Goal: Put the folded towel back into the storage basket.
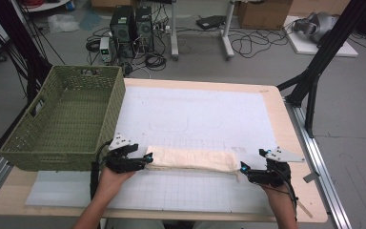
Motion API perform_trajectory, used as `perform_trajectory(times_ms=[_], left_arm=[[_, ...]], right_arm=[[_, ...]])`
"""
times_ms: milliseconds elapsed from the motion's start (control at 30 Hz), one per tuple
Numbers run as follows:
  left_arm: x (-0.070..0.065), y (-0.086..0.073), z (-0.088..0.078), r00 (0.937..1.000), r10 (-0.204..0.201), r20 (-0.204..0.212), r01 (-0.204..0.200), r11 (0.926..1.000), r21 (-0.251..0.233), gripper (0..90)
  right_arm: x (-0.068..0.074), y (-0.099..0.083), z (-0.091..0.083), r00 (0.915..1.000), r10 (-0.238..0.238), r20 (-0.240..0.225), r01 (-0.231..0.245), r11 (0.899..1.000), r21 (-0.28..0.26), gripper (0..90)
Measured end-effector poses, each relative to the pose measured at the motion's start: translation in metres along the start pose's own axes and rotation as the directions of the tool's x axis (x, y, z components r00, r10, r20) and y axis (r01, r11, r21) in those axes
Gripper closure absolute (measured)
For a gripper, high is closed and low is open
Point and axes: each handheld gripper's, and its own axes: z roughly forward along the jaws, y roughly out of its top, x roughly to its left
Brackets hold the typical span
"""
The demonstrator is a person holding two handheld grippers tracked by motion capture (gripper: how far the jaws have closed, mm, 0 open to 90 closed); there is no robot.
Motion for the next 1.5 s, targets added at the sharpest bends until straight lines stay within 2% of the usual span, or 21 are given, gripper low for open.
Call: perform_trajectory(times_ms=[67, 133, 267, 333, 533, 567, 667, 767, 833, 900, 1067, 1133, 1167, 1333, 1500], left_arm=[[0.000, -0.002, 0.002, 1.0000, -0.002, 0.002, 0.002, 0.9997, 0.025, 30.9], [-0.002, -0.003, 0.004, 0.9998, 0.015, -0.010, -0.015, 0.9989, 0.045, 33.1], [-0.008, -0.006, 0.010, 0.9970, 0.074, -0.022, -0.071, 0.9925, 0.099, 38.4], [-0.011, -0.005, 0.010, 0.9949, 0.096, -0.032, -0.092, 0.9899, 0.108, 39.3], [-0.016, -0.005, 0.010, 0.9911, 0.133, -0.005, -0.132, 0.9839, 0.121, 56.2], [-0.017, -0.006, 0.010, 0.9914, 0.131, 0.003, -0.130, 0.9847, 0.116, 59.1], [-0.017, -0.007, 0.011, 0.9923, 0.122, 0.020, -0.123, 0.9858, 0.114, 66.6], [-0.018, -0.007, 0.011, 0.9932, 0.107, 0.047, -0.111, 0.9881, 0.106, 78.4], [-0.018, -0.007, 0.011, 0.9934, 0.102, 0.052, -0.107, 0.9887, 0.105, 80.8], [-0.017, -0.008, 0.011, 0.9948, 0.086, 0.055, -0.092, 0.9902, 0.106, 81.5], [-0.018, -0.008, 0.011, 0.9951, 0.084, 0.052, -0.090, 0.9906, 0.104, 81.6], [-0.017, -0.008, 0.011, 0.9947, 0.088, 0.054, -0.093, 0.9903, 0.104, 81.4], [-0.017, -0.008, 0.011, 0.9947, 0.087, 0.055, -0.092, 0.9903, 0.104, 81.3], [-0.018, -0.008, 0.011, 0.9946, 0.089, 0.053, -0.094, 0.9903, 0.102, 81.2], [-0.019, -0.008, 0.011, 0.9941, 0.099, 0.045, -0.103, 0.9894, 0.102, 81.1]], right_arm=[[0.000, -0.001, 0.001, 1.0000, 0.006, -0.003, -0.006, 1.000, 0.001, 11.6], [-0.001, -0.001, 0.001, 0.9999, 0.011, -0.005, -0.011, 1.000, -0.001, 11.6], [-0.001, -0.002, 0.003, 0.9997, 0.004, -0.023, -0.004, 1.000, 0.006, 11.6], [0.000, -0.002, 0.003, 0.9995, 0.000, -0.030, 0.000, 1.000, 0.017, 11.6], [0.004, -0.001, 0.006, 0.9993, 0.009, -0.036, -0.008, 1.000, 0.022, 13.2], [0.004, 0.000, 0.007, 0.9994, 0.004, -0.035, -0.003, 1.000, 0.024, 13.3], [0.007, 0.001, 0.009, 0.9993, 0.027, -0.025, -0.026, 0.999, 0.032, 13.3], [0.008, 0.003, 0.011, 0.9985, 0.052, -0.018, -0.052, 0.998, 0.041, 13.2], [0.009, 0.003, 0.015, 0.9964, 0.078, -0.034, -0.076, 0.996, 0.055, 13.2], [0.013, 0.003, 0.018, 0.9956, 0.080, -0.048, -0.076, 0.994, 0.082, 13.4], [0.024, 0.002, 0.029, 0.9973, 0.046, -0.058, -0.037, 0.987, 0.157, 25.6], [0.027, 0.000, 0.031, 0.9978, 0.025, -0.062, -0.013, 0.984, 0.178, 36.8], [0.028, 0.000, 0.032, 0.9981, 0.011, -0.060, 0.001, 0.980, 0.197, 39.0], [0.028, -0.002, 0.032, 0.9953, 0.033, -0.091, -0.013, 0.978, 0.206, 52.5], [0.030, -0.004, 0.031, 0.9924, 0.010, -0.123, 0.013, 0.982, 0.190, 63.1]])
